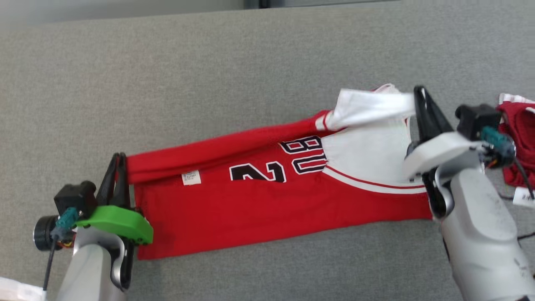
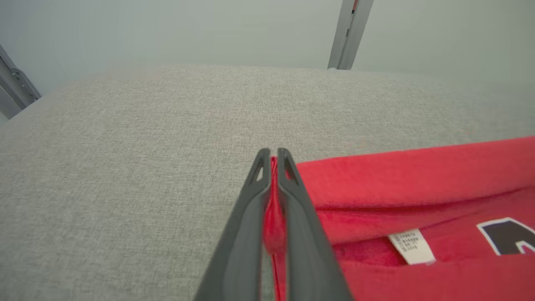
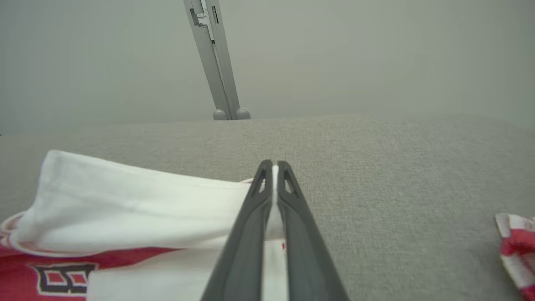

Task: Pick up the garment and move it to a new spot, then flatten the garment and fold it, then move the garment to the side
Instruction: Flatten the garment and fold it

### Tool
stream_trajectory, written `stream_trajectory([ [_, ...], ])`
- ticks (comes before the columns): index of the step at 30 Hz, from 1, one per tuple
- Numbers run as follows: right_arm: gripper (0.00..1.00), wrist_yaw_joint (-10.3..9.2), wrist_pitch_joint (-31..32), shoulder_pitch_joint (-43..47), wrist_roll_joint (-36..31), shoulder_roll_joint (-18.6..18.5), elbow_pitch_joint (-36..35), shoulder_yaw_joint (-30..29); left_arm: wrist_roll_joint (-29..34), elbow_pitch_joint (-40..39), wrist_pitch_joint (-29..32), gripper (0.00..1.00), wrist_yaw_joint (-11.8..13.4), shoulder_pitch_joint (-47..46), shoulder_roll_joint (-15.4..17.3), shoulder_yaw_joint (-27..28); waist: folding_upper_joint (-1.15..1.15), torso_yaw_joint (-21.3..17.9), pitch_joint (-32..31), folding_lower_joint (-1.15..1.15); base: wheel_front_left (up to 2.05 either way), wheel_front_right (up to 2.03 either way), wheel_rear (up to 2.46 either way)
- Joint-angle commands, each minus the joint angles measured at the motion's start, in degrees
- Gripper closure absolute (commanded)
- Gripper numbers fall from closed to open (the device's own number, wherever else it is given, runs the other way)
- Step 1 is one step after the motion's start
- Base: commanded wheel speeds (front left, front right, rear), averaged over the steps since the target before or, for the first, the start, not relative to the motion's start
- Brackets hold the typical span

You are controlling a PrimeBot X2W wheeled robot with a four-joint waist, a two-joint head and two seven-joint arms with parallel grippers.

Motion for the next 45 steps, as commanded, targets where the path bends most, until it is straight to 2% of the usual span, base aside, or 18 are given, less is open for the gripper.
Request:
stream_trajectory([
  [1, 1.00, -0.09, -0.2, 3.1, 0.9, 0.0, -0.6, 0.5, 0.5, 0.4, 0.0, 1.00, 0.1, 1.6, 0.0, 0.2, 0.00, -2.9, -4.0, 0.00, 0.00, 0.00, 0.00],
  [9, 1.00, -0.09, -0.2, 13.5, 3.8, 0.5, -1.1, 2.8, 2.1, 2.6, 0.0, 1.00, 0.1, 7.4, -1.5, 1.3, 0.00, -3.7, -6.9, 0.00, 0.00, 0.00, 0.00],
  [10, 1.00, -0.09, -0.2, 14.1, 4.0, 0.5, -1.0, 2.7, 2.0, 2.8, 0.0, 0.95, 0.1, 7.8, -1.8, 1.5, 0.00, -3.7, -7.0, 0.00, 0.00, 0.00, 0.00],
  [11, 0.77, -0.09, -0.2, 14.7, 4.2, 0.6, -1.1, 2.4, 2.2, 2.8, 0.0, 0.58, 0.1, 8.4, -2.1, 1.7, 0.00, -3.6, -7.2, 0.00, 0.00, 0.00, 0.00],
  [12, 0.60, -0.09, -0.2, 15.2, 4.2, 0.6, -1.2, 2.2, 2.5, 2.6, 0.0, 0.32, 0.1, 8.9, -2.3, 1.9, 0.00, -3.5, -7.4, 0.00, 0.00, 0.00, 0.00],
  [13, 0.07, -0.09, -0.2, 15.9, 4.1, 0.7, -0.9, 2.1, 2.8, 2.5, 0.0, 0.00, 0.2, 9.5, -2.5, 2.1, 0.00, -3.4, -7.5, 0.00, 0.00, 0.00, 0.00],
  [14, 0.00, -0.09, -0.2, 16.4, 4.4, 0.7, -0.6, 1.8, 3.1, 2.2, 0.0, 0.00, 0.4, 9.9, -2.7, 2.5, 0.00, -3.2, -7.6, 0.00, 0.00, 0.00, 0.00],
  [19, 0.00, -0.09, -0.2, 16.6, 4.9, 0.9, -1.5, 0.5, 4.0, -1.1, 0.0, 0.00, 2.6, 12.5, -4.1, 5.4, 0.00, -2.1, -7.6, 0.00, 0.00, 0.00, 0.00],
  [25, 0.00, -0.09, -0.2, 13.4, 3.1, 0.7, 0.3, 0.2, 4.9, -4.9, 0.0, 0.00, 2.7, 14.8, -4.8, 5.8, 0.00, 0.0, -7.2, 0.00, 0.00, 0.00, 0.00],
  [33, 0.00, -0.09, 1.3, 6.5, -2.3, -0.7, 14.4, -1.4, 3.5, -5.6, 0.0, 0.00, 2.3, 13.2, -5.0, 3.0, 0.00, 3.8, -6.1, 0.00, 0.00, 0.00, 0.00],
  [37, 0.00, -0.08, 3.3, 5.7, -1.3, 0.0, 21.9, -1.4, 2.5, -5.9, 0.0, 0.00, 2.9, 12.5, -5.0, 1.7, 0.00, 5.2, -6.0, 0.00, 0.00, 0.00, 0.00],
  [38, 0.13, -0.08, 3.6, 6.1, -0.6, 0.4, 23.6, -1.2, 2.4, -5.9, 0.0, 0.00, 3.0, 12.5, -5.0, 1.4, 0.00, 5.3, -6.0, 0.00, 0.00, 0.00, 0.00],
  [39, 0.44, -0.08, 3.3, 6.3, -0.3, 0.6, 24.6, -1.1, 2.2, -6.0, 0.0, 0.00, 3.1, 12.5, -5.0, 1.2, 0.00, 5.3, -6.1, 0.00, 0.00, 0.00, 0.00],
  [40, 0.93, -0.06, 3.0, 6.6, 0.0, 0.7, 25.5, -0.9, 2.0, -6.1, 0.0, 0.00, 3.2, 12.7, -5.0, 1.1, 0.00, 5.2, -6.3, 0.00, 0.00, 0.00, 0.00],
  [41, 1.00, -0.05, 2.6, 6.9, 0.1, 0.7, 26.2, -0.8, 2.0, -6.3, 0.0, 0.00, 3.3, 12.8, -5.0, 0.9, 0.00, 4.9, -6.5, 0.00, 0.00, 0.00, 0.00],
  [45, 1.00, -0.16, 0.7, 7.7, -0.2, -1.6, 26.1, -3.7, 1.7, -6.7, 0.0, 0.00, 3.5, 14.0, -5.0, 0.2, 0.00, 2.6, -7.4, 0.00, 0.00, 0.00, 0.00],
])
